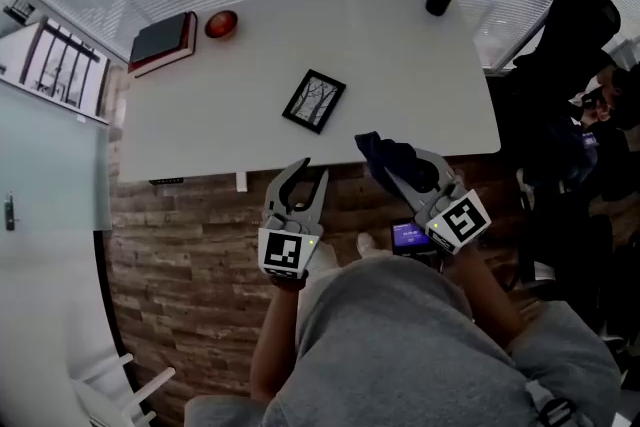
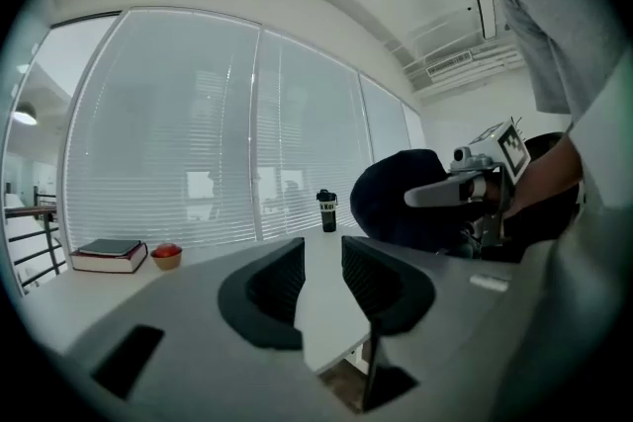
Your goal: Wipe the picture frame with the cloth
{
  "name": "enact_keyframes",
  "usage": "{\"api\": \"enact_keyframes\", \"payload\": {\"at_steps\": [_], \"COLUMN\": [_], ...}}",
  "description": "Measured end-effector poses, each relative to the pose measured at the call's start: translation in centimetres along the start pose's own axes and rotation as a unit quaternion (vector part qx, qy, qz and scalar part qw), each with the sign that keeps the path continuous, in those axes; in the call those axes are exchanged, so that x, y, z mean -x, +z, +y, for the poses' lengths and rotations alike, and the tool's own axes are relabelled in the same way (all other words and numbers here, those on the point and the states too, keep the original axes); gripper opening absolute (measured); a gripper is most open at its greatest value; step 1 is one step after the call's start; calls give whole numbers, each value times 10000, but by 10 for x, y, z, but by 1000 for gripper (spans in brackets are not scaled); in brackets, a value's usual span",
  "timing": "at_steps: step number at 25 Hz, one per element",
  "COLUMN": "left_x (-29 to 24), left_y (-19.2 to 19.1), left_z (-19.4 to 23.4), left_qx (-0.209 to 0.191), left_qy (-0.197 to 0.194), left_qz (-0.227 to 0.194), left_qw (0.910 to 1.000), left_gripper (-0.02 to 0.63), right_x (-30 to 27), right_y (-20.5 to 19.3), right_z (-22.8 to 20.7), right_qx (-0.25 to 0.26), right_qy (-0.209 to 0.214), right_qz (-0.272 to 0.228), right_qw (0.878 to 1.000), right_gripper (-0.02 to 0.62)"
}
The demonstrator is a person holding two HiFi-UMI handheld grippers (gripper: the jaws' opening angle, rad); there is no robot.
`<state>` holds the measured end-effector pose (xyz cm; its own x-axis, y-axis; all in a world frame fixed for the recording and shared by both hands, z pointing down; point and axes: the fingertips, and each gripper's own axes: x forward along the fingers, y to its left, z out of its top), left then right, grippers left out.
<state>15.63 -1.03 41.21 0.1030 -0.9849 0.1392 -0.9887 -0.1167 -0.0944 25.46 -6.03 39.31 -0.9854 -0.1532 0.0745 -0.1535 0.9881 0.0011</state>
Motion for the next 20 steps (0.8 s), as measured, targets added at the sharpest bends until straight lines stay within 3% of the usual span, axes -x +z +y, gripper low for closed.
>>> {"api": "enact_keyframes", "payload": {"at_steps": [3, 8, 13, 20], "left_x": [-1, -29, -40, -57], "left_y": [-5, -20, -37, -70], "left_z": [2, 63, 93, 119], "left_qx": [-93, -89, -183, -330], "left_qy": [-152, -442, -723, -1345], "left_qz": [47, 380, 567, 800], "left_qw": [9998, 9983, 9956, 9871], "left_gripper": [109, 127, 152, 160], "right_x": [3, -56, -86, -116], "right_y": [-8, -10, -22, -37], "right_z": [-4, -36, -51, -70], "right_qx": [-14, 29, 99, 125], "right_qy": [-218, -381, -542, -904], "right_qz": [60, 385, 692, 1141], "right_qw": [9997, 9985, 9961, 9893], "right_gripper": [69, 69, 69, 71]}}
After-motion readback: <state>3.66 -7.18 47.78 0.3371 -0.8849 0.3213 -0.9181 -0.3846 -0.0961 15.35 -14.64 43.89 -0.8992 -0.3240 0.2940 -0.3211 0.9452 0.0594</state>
